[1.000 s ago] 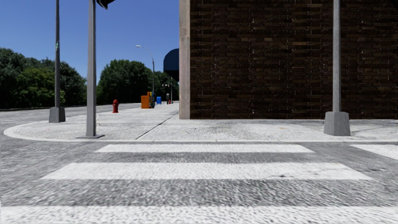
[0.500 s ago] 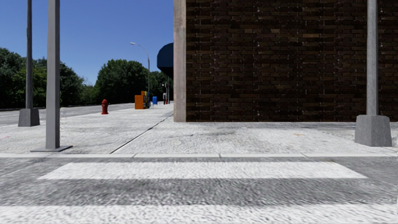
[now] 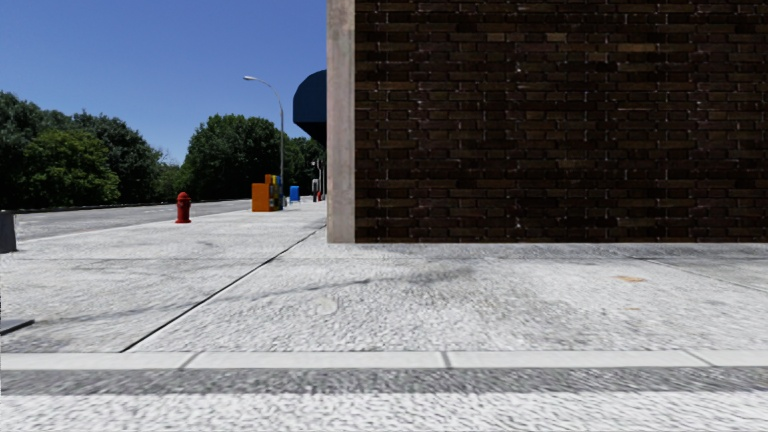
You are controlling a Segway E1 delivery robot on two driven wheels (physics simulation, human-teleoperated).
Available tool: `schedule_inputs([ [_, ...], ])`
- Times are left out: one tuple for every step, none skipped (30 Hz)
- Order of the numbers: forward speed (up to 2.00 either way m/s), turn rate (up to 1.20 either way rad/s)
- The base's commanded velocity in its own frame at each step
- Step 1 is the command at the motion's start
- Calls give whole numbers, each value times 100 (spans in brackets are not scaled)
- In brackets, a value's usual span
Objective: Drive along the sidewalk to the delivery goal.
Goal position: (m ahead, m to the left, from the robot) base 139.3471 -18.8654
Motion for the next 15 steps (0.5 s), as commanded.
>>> schedule_inputs([
  [200,23],
  [200,39],
  [200,45],
  [200,47],
  [200,47],
  [200,47],
  [200,47],
  [200,47],
  [200,47],
  [200,47],
  [200,47],
  [200,45],
  [200,44],
  [200,42],
  [200,42],
])
